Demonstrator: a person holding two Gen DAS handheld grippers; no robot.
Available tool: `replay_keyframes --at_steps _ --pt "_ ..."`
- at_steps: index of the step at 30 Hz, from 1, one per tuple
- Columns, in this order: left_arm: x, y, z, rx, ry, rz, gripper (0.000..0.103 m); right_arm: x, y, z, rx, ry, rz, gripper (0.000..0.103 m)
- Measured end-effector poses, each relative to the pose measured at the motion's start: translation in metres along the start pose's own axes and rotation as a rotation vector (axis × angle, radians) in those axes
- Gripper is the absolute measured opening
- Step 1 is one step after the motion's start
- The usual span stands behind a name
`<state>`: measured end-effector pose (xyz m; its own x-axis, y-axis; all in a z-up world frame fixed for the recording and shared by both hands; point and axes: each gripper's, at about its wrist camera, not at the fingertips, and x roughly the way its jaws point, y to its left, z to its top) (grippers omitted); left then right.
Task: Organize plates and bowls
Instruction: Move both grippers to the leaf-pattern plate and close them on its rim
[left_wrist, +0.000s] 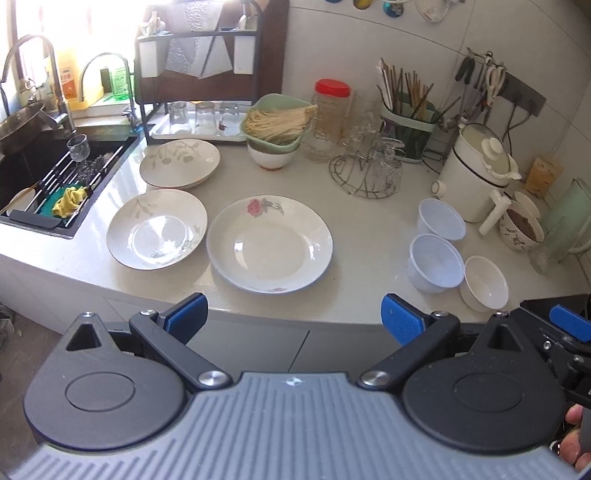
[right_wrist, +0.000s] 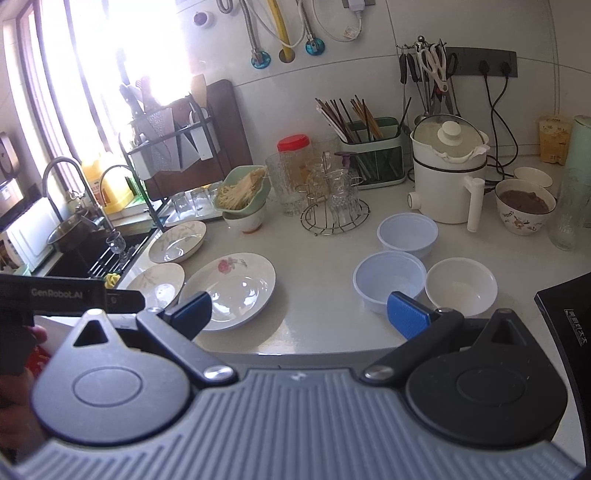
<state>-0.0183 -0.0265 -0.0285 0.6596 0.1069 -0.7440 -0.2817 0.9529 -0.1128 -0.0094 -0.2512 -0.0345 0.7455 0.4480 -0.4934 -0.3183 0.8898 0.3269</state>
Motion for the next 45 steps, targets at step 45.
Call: replay_keyframes --at_steps 45 --pt "0.157 0.184 0.157 0.157 0.088 -0.208 0.102 0.149 0.172 0.034 0.054 -0.02 -0.189 0.103"
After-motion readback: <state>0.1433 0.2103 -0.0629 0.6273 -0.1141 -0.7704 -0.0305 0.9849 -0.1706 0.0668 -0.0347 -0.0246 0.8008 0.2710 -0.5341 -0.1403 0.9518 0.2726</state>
